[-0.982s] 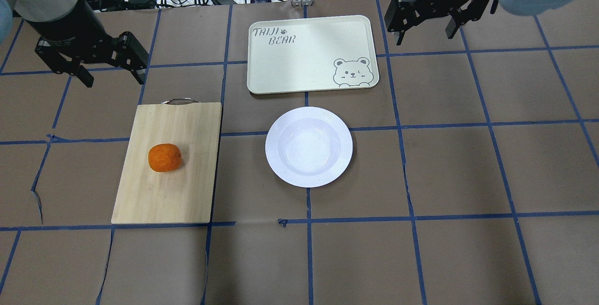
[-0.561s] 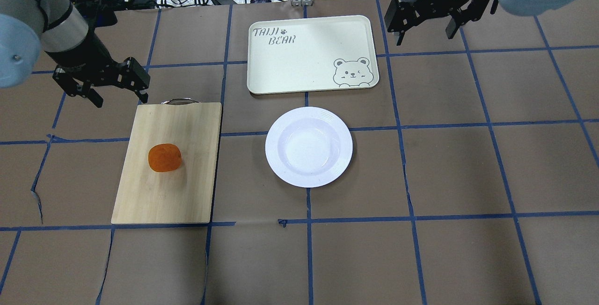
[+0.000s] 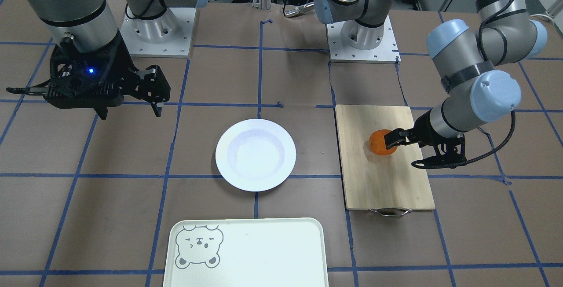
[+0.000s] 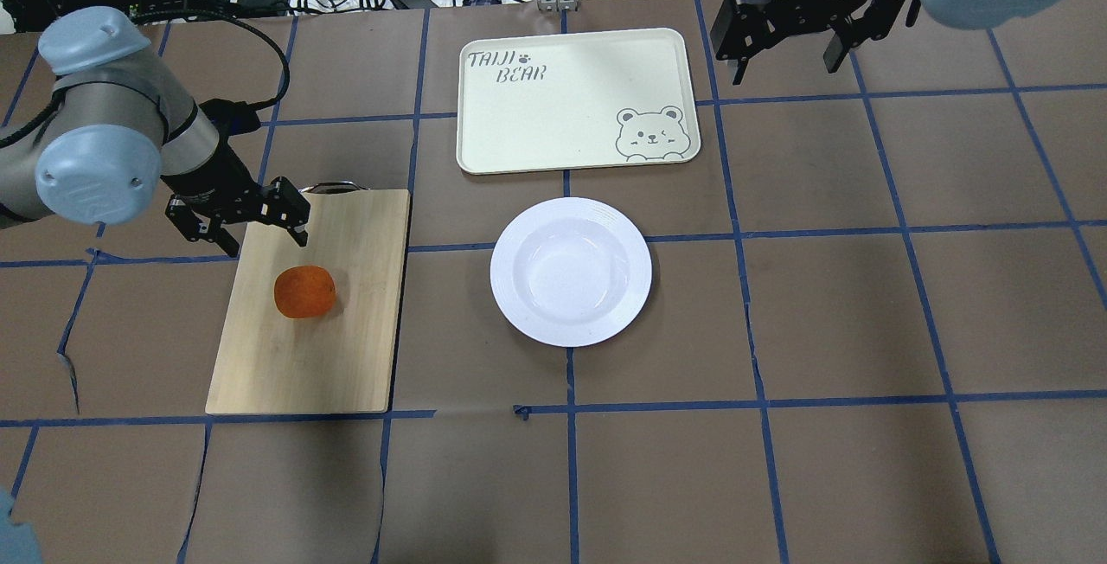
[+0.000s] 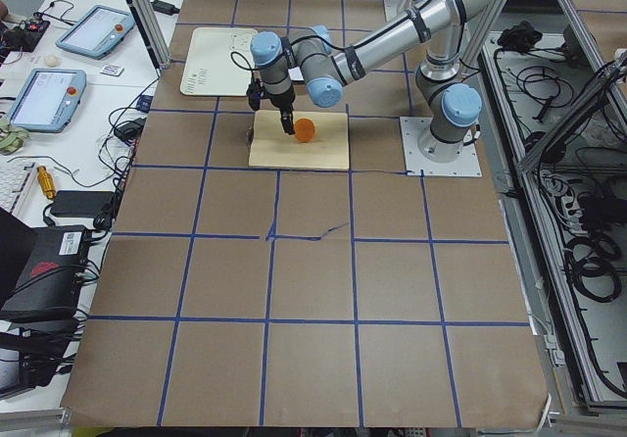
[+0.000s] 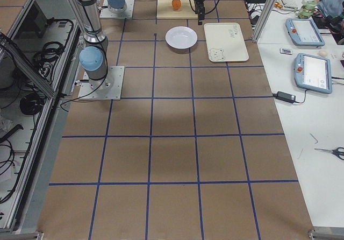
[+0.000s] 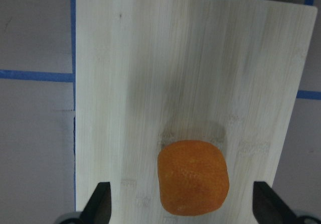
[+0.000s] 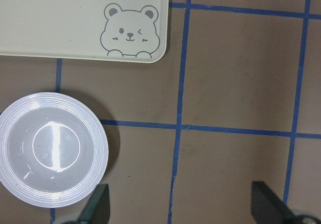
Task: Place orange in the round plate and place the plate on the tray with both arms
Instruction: 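Lower the left gripper over the tangerine on the cutting board, then close the left gripper on the tangerine and lift it, then carry the tangerine with the left gripper and release it onto the white plate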
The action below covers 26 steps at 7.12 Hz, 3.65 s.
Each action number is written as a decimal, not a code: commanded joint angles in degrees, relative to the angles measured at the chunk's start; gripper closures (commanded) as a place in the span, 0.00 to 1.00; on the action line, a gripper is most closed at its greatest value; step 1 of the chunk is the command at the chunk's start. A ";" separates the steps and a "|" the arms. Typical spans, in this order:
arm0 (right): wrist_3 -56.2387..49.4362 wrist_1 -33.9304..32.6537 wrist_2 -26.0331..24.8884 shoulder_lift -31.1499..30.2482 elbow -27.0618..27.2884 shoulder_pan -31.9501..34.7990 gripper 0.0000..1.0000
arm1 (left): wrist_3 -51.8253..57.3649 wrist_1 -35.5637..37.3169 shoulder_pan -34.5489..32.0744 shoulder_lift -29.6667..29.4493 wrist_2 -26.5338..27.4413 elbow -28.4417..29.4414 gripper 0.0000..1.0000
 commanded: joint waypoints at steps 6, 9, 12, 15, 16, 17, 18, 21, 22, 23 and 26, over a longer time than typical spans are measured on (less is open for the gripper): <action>0.31 -0.12 0.53 -0.35 1.21 -1.23 0.00 | 0.28 1.32 -0.51 -5.53 -3.12 -1.16 0.00; 0.22 -0.12 0.70 -0.44 1.38 -1.32 0.00 | -0.32 1.32 -0.51 -5.27 -2.59 -2.93 0.00; -0.48 -0.12 0.70 -0.44 1.73 -1.41 0.00 | -0.16 0.62 -0.42 -5.09 -2.59 -2.49 0.37; -0.40 -0.12 0.62 -0.44 1.82 -1.23 0.00 | -1.46 -0.52 -0.42 -4.66 -3.02 -0.48 1.00; -0.39 -0.12 0.62 -0.44 1.82 -1.32 0.00 | -6.52 -4.44 -1.03 -4.57 -3.29 3.88 1.00; -0.39 -0.12 0.62 -0.44 1.82 -1.32 0.00 | -9.70 -9.00 -3.47 -4.65 -3.46 9.76 1.00; -0.39 -0.12 0.62 -0.44 1.82 -1.32 0.00 | -13.13 -11.83 -6.71 -5.78 -3.73 14.78 1.00; -0.31 -0.12 0.62 -0.44 1.82 -1.32 0.00 | -20.27 -6.98 -14.45 -6.93 -10.23 16.59 1.00; -0.31 -0.12 0.62 -0.44 1.82 -1.32 0.00 | -23.76 -5.64 -18.05 -8.42 -10.15 16.59 1.00; -0.31 -0.12 0.62 -0.44 1.82 -1.32 0.00 | -28.06 -2.75 -21.91 -10.35 -10.15 16.41 1.00; -0.31 -0.03 0.62 -0.44 1.91 -1.32 0.00 | -36.17 4.84 -28.71 -13.88 -11.20 15.53 1.00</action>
